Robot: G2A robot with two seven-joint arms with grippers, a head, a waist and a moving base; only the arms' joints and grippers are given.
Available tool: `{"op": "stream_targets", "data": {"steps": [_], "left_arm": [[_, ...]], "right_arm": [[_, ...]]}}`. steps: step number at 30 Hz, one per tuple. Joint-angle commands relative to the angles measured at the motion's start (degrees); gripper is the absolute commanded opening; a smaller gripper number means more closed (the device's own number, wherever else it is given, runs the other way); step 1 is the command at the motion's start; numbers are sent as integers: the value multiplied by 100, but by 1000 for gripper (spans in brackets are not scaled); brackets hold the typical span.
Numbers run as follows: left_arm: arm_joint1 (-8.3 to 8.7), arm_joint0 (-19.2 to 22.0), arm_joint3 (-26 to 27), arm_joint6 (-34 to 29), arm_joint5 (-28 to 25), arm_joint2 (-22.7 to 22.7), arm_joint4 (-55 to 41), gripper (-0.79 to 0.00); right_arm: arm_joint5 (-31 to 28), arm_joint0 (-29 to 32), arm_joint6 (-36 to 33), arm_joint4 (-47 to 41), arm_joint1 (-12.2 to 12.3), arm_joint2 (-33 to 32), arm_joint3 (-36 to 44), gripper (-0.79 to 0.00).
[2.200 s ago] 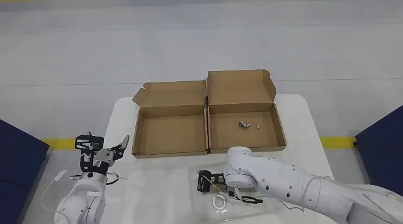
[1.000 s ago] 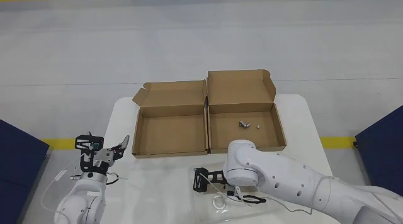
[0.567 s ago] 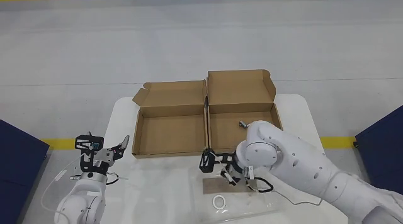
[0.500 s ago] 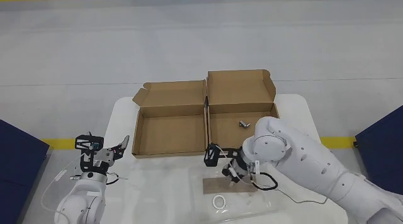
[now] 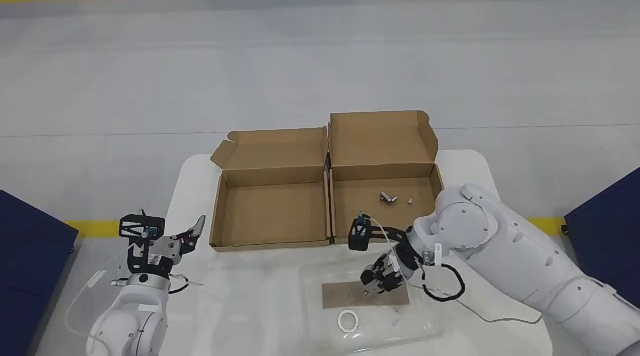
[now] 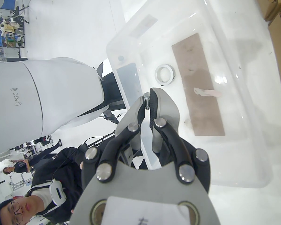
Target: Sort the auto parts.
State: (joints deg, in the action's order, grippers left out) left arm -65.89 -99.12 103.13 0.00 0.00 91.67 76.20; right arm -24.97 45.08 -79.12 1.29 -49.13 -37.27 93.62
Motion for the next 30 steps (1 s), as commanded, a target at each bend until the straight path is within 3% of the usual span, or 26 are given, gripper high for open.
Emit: {"op": "stream_targets", "data": {"steps": [1,6,12,25,30], "left_arm": [[0,0,0,0,0,0,0,0],[0,0,0,0,0,0,0,0],[0,0,0,0,0,0,0,0],[0,0,0,0,0,0,0,0],[0,0,0,0,0,0,0,0]], "right_arm": [[-61,92,153,-250,5,-40,-17,-785],[-163,143,142,-1699,140,-188,-218,-785],[113,80,-135,-3234,396,-252,-215,-785],[162,101,-34,-3332,407,-296,-215,-785],[289,234,-309,-4778,470,-761,-272,-785]]}}
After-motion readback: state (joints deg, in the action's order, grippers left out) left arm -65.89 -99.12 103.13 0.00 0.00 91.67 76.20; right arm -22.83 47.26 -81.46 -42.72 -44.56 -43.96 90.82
